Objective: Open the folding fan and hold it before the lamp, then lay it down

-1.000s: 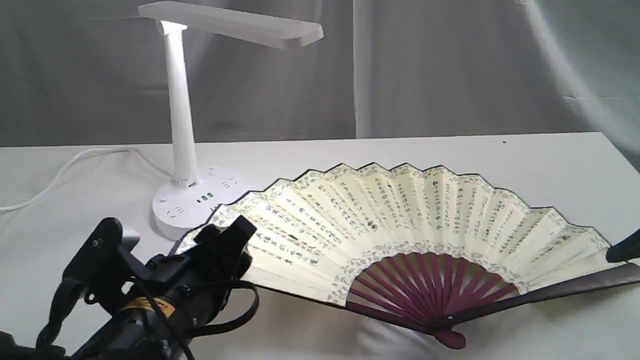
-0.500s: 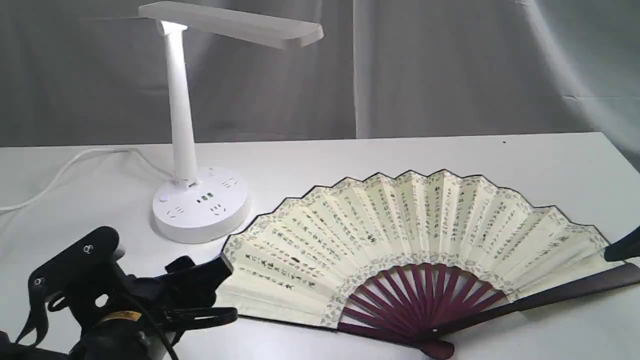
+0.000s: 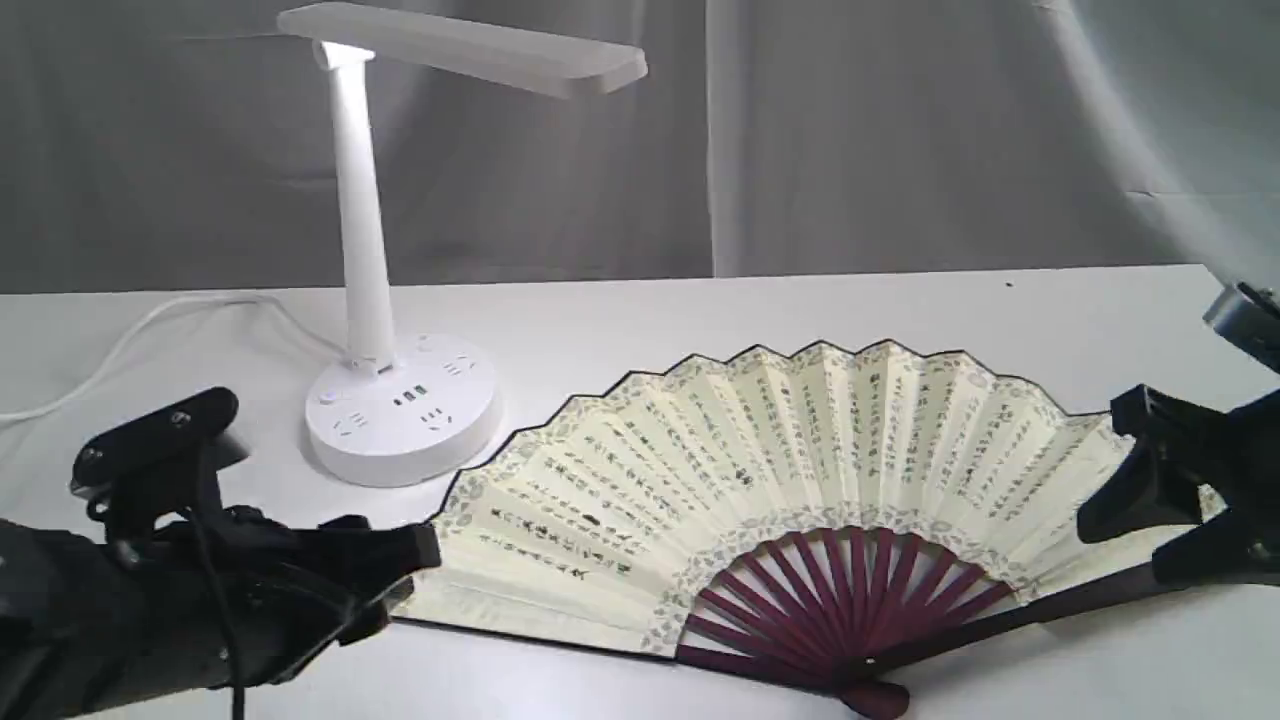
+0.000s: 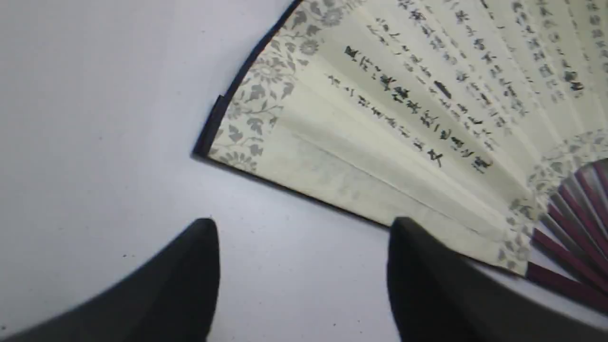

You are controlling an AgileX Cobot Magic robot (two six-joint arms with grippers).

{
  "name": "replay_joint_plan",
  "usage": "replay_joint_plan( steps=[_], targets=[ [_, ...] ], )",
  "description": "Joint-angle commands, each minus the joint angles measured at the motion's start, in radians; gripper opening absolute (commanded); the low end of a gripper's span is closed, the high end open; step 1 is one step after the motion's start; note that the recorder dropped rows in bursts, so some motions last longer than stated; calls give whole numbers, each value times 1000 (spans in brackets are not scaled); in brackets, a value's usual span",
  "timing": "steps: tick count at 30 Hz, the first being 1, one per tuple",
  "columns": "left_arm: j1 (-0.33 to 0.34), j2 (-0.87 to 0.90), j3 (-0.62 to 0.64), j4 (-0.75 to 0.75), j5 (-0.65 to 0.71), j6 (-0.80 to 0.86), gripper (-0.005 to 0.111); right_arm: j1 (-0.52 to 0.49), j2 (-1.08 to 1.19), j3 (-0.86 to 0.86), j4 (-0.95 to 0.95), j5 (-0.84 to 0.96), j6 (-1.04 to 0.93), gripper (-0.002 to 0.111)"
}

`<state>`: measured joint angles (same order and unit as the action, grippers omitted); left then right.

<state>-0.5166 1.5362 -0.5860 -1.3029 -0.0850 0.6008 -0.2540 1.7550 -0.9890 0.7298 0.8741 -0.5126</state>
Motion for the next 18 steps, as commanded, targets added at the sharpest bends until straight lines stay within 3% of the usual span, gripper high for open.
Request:
replay_joint_plan(
  steps=[1,10,16,18],
  targets=[
    [81,-61,-2,13,116,87,41,46,-48,3,-42,-32,-2,50],
    [318,-110,-2,135,361,141,1,125,-118,3,-129,-59,25,49],
    [448,-110,-2,309,494,123,0,149,-121,3,-278,-62,129,44],
    [473,-110,-17,349,516,44,0,164,-121,3,-325,-71,161,41]
  ],
)
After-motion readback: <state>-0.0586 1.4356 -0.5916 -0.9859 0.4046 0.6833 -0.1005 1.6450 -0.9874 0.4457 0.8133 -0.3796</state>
